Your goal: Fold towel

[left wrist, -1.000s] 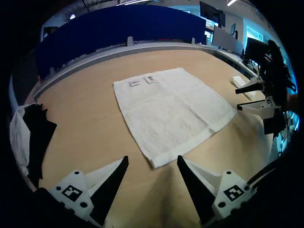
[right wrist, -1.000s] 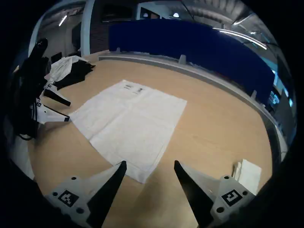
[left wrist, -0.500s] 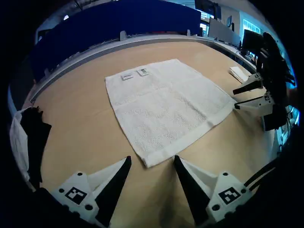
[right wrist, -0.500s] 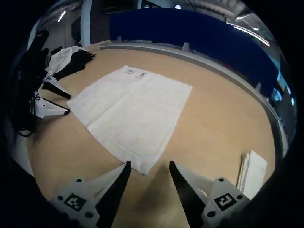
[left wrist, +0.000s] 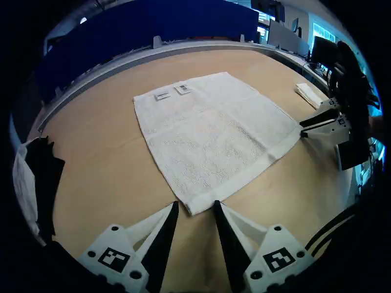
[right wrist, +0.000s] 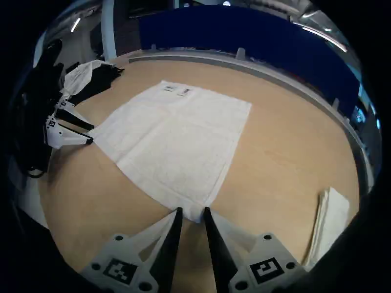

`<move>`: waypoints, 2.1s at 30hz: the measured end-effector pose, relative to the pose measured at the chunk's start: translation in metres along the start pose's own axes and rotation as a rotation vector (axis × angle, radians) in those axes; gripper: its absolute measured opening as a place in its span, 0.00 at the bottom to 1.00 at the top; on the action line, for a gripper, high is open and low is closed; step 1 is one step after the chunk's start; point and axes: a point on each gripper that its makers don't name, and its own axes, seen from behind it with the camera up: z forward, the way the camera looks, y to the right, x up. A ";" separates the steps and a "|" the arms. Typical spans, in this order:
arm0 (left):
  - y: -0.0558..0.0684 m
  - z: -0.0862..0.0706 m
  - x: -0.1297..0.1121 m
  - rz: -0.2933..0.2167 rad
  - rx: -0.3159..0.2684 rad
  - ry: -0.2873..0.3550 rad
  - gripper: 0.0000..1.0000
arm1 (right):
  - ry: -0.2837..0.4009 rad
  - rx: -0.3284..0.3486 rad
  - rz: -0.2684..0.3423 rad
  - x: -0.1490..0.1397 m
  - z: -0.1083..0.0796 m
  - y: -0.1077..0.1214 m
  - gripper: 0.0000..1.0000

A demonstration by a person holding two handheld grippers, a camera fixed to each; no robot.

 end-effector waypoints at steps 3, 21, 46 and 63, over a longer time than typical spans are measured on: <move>-0.001 0.000 -0.001 -0.002 0.005 -0.004 0.43 | -0.003 0.000 0.004 0.000 0.000 0.000 0.26; -0.003 -0.001 0.000 0.000 0.031 -0.004 0.13 | 0.000 -0.005 0.051 0.006 -0.003 0.005 0.06; 0.014 -0.038 0.005 -0.071 -0.014 -0.024 0.13 | 0.028 0.031 0.049 0.024 -0.049 -0.006 0.04; 0.048 -0.087 -0.016 -0.098 -0.081 -0.079 0.13 | -0.019 0.067 0.097 -0.001 -0.101 -0.032 0.04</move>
